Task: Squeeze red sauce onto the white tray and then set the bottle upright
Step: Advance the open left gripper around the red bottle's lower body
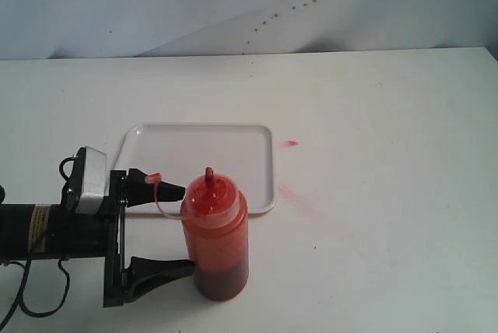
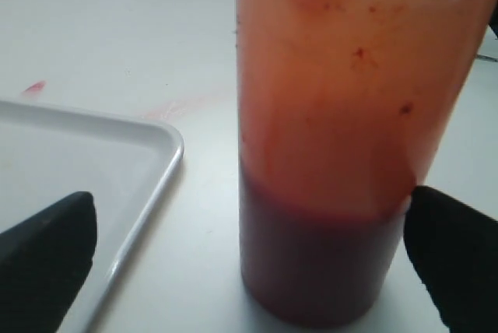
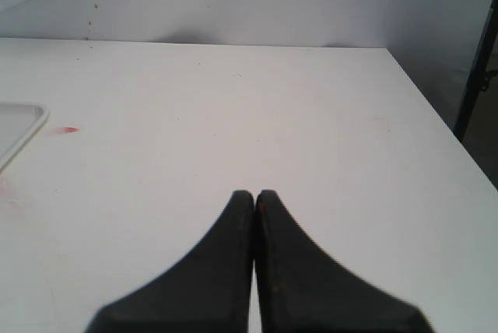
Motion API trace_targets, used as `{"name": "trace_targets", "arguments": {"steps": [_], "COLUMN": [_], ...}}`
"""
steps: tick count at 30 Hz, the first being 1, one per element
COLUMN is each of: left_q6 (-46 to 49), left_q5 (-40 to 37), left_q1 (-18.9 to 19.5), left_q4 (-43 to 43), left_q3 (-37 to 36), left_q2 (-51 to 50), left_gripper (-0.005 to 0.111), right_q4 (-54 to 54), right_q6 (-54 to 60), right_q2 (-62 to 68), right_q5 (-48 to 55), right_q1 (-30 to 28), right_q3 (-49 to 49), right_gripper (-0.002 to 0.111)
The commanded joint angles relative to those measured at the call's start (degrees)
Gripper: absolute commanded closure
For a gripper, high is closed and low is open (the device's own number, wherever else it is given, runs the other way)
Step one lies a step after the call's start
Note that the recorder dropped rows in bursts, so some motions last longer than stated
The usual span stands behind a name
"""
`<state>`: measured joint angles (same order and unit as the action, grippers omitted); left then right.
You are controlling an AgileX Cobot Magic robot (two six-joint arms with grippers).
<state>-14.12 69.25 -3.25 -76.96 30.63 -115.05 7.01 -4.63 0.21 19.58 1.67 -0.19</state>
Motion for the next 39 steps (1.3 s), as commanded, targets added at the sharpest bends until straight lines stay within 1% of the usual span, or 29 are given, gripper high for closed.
{"name": "trace_targets", "arguments": {"steps": [1,8,10,12,19,21,22,25,32,34,39], "left_q6": [-0.4,-0.2,2.4,2.4,2.4,0.9,-1.3,-2.4,-2.6,-4.2,-7.7], "left_q5": [0.7,0.7,-0.8,-0.4,-0.7,-0.7,-0.7,-0.5,-0.2,-0.4,-5.5], "left_q1": [-0.3,-0.3,-0.3,-0.3,-0.3,-0.3,-0.3,-0.3,-0.3,-0.3,-0.3], "left_q4": [-0.1,0.3,1.0,1.0,-2.9,-2.9,-2.9,-3.2,-3.2,-3.2,-3.3], "left_q3": [0.4,0.4,0.4,0.4,0.4,1.4,2.4,5.0,8.3,9.7,13.0], "left_q2": [-0.2,-0.2,-0.2,-0.2,-1.7,-3.1,-4.2,-6.8,-6.9,-6.9,-6.9], "left_gripper": [0.003,0.003,0.003,0.003,0.003,0.003,0.003,0.003,0.003,0.003,0.003], "right_q4": [0.3,0.3,0.3,0.3,0.3,0.3,0.3,0.3,0.3,0.3,0.3], "right_q6": [-0.2,-0.2,-0.2,-0.2,-0.2,-0.2,-0.2,-0.2,-0.2,-0.2,-0.2], "right_q2": [-0.2,-0.2,-0.2,-0.2,-0.2,-0.2,-0.2,-0.2,-0.2,-0.2,-0.2], "right_q5": [-0.4,-0.4,-0.4,-0.4,-0.4,-0.4,-0.4,-0.4,-0.4,-0.4,-0.4], "right_q1": [0.2,0.2,0.2,0.2,0.2,0.2,0.2,0.2,0.2,0.2,0.2], "right_q3": [0.2,0.2,0.2,0.2,0.2,0.2,0.2,0.2,0.2,0.2,0.2], "right_gripper": [0.108,0.108,0.108,0.108,0.108,0.108,0.108,0.108,0.108,0.108,0.108]}}
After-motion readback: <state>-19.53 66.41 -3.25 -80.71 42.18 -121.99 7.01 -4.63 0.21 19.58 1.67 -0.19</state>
